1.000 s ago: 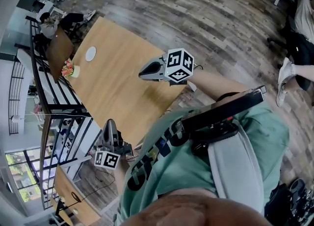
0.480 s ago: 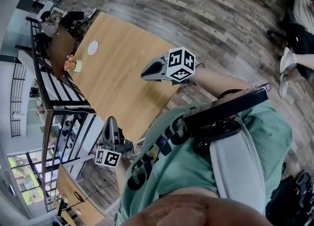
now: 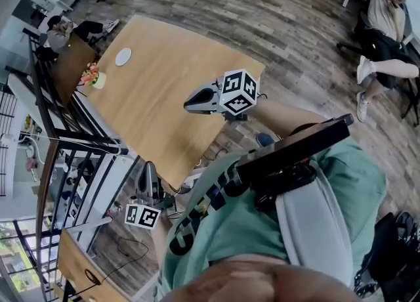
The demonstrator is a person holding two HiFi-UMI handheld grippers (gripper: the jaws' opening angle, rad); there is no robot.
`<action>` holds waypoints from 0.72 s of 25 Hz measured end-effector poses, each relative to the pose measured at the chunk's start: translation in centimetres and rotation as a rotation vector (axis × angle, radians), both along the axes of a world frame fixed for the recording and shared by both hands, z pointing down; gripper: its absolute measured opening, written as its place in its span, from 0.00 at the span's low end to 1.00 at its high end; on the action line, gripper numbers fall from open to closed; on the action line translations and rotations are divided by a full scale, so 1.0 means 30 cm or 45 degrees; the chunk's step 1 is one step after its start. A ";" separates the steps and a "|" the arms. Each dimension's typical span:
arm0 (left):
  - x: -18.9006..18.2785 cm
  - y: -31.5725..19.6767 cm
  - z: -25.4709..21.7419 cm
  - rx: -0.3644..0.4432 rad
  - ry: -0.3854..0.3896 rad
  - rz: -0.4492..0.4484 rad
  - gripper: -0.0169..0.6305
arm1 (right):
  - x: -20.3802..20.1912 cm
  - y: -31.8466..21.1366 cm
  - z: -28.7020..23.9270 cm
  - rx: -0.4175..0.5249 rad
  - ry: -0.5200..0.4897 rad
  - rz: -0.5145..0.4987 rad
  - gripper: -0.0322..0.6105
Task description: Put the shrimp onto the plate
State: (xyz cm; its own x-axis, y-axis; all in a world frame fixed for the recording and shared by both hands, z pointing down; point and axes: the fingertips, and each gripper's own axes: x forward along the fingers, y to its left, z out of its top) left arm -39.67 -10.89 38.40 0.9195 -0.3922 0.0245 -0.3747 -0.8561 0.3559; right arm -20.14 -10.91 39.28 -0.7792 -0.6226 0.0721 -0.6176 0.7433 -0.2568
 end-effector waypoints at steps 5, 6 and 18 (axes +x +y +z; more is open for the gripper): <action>-0.073 0.006 -0.011 -0.001 0.074 -0.013 0.03 | -0.074 0.021 -0.048 0.023 0.024 -0.014 0.06; -0.065 0.013 -0.016 0.006 0.080 -0.011 0.03 | -0.064 0.028 -0.055 0.029 0.027 -0.013 0.06; 0.230 0.079 -0.041 0.023 0.131 -0.101 0.03 | 0.279 0.035 -0.091 0.035 0.079 -0.037 0.06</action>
